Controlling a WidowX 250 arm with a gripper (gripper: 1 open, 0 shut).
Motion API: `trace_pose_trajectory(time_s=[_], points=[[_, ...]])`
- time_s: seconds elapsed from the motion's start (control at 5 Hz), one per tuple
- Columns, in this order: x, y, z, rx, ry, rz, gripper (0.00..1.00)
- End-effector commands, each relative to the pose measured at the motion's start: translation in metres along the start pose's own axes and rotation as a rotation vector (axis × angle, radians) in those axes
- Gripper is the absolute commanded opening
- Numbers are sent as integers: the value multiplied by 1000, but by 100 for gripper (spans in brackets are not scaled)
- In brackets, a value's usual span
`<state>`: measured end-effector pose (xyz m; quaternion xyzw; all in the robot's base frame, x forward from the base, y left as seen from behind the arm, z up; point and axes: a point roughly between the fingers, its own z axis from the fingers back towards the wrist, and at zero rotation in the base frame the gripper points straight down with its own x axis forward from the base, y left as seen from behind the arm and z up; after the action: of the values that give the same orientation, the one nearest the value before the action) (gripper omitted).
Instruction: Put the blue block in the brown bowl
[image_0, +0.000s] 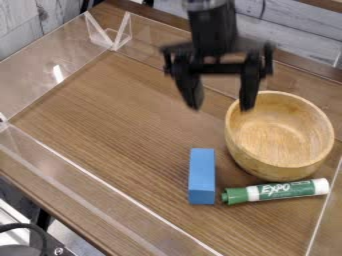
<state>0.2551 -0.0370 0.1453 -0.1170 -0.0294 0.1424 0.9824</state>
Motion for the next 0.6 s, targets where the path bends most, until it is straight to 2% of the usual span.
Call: trace_pose_trajectory(time_s=[0.0,0.4], points=[[14,1,24,-21,-82,-35,100],[8,7,13,-15,-104,-47,100]])
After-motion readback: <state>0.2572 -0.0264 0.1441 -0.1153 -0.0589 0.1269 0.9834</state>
